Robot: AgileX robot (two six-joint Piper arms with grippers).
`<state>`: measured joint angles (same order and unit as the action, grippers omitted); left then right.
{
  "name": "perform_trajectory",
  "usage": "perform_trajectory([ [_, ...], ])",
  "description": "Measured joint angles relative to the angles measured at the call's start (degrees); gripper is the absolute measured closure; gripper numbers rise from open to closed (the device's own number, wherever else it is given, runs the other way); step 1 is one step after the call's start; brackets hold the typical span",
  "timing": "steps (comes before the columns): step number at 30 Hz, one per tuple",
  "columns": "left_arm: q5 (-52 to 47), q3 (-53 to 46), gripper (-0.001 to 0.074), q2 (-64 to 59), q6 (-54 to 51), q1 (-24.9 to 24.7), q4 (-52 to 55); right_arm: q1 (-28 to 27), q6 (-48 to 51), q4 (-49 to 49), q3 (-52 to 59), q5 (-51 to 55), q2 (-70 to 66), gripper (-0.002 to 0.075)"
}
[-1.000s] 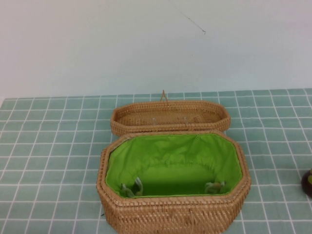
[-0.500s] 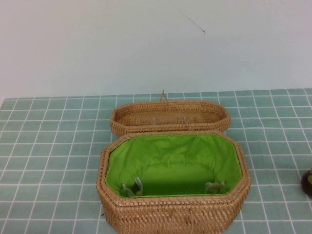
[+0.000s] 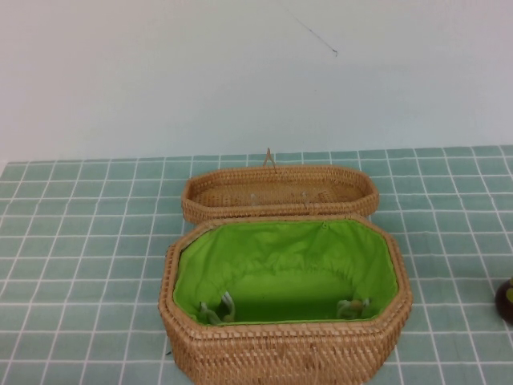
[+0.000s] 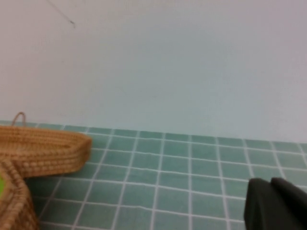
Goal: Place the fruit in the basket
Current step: Pick up the mangosteen on the table
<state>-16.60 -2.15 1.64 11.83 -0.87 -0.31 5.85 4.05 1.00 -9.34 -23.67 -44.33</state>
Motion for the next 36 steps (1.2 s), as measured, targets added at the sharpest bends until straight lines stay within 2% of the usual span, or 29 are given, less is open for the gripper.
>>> perform_trajectory([
  [5, 0.0, 0.0, 0.0735, 0.0, 0.0, 0.0, 0.0, 0.0, -9.9, -16.1, 0.0, -12.4, -10.1, 0.0728],
  [7, 0.0, 0.0, 0.0735, 0.0, 0.0, 0.0, 0.0, 0.1, -10.5, -19.9, 0.0, -16.5, -14.0, 0.0728],
  [13, 0.0, 0.0, 0.0735, 0.0, 0.0, 0.0, 0.0, 0.1, -9.9, -13.4, 0.0, -18.6, -20.7, 0.0723],
  [17, 0.0, 0.0, 0.0735, 0.0, 0.0, 0.2, 0.0, 0.1, -10.1, -13.2, 0.0, -19.1, -22.1, 0.068],
  [20, 0.0, 0.0, 0.0735, 0.0, 0.0, 0.2, 0.0, 0.1, -12.0, -12.6, 0.0, -21.5, -23.2, 0.058],
  [23, 0.0, 0.0, 0.0735, 0.0, 0.0, 0.2, 0.0, 0.1, -12.1, -12.1, 0.0, -22.3, -24.6, 0.0437],
  [25, 0.0, 0.0, 0.0735, 0.0, 0.0, 0.2, 0.0, 0.1, -11.3, -12.1, 0.0, -21.9, -26.4, 0.0386],
  [31, 0.0, 0.0, 0.0735, 0.0, 0.0, 0.2, 0.0, 0.1, -7.2, -4.7, 0.0, -22.6, -33.4, 0.038],
  [36, 0.0, 0.0, 0.0735, 0.0, 0.0, 0.2, 0.0, 0.1, -7.2, -4.3, -0.1, -24.9, -38.1, 0.0381],
])
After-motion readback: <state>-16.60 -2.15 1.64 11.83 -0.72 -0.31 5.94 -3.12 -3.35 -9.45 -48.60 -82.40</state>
